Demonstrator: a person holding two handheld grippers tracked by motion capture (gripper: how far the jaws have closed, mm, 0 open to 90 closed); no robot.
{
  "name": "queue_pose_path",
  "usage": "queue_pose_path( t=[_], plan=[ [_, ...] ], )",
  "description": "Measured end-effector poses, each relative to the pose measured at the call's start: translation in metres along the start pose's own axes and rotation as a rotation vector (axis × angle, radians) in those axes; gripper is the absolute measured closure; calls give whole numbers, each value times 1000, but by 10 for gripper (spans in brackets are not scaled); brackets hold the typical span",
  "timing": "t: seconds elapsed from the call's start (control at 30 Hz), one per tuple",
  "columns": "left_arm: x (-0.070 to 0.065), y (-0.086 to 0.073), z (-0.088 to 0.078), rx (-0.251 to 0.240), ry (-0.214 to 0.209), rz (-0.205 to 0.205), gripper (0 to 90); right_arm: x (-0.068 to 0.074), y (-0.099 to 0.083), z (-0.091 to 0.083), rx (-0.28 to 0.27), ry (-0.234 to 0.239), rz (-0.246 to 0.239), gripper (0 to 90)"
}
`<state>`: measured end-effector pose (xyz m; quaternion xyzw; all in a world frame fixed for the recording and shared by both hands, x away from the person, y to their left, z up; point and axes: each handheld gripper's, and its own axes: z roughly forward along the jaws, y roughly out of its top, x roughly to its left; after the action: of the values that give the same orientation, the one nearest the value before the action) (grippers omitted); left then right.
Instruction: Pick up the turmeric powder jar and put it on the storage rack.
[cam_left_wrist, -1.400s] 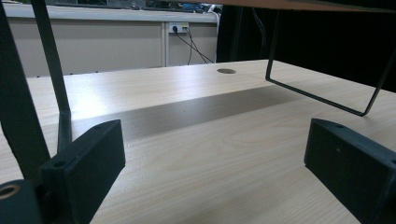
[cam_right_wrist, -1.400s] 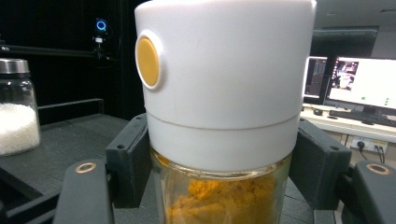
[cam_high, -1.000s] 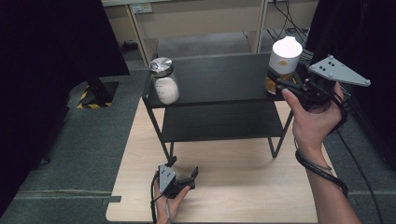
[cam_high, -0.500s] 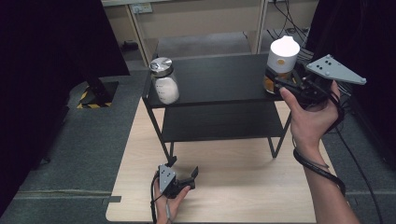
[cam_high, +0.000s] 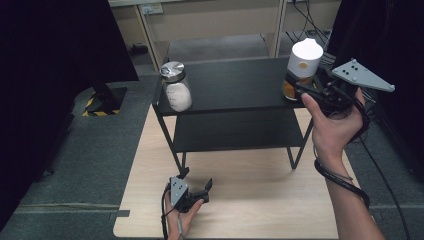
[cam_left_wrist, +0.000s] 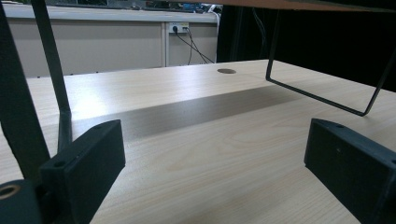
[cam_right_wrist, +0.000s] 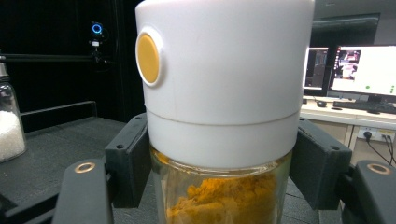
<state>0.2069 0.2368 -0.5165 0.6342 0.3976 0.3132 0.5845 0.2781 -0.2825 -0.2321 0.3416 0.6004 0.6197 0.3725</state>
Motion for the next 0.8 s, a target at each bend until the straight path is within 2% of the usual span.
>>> queue_pose_path(
  t=[0.8],
  plan=[
    [0,0,0,-1,-1,0,46,-1,2,4,11,-8,9,283]
  ],
)
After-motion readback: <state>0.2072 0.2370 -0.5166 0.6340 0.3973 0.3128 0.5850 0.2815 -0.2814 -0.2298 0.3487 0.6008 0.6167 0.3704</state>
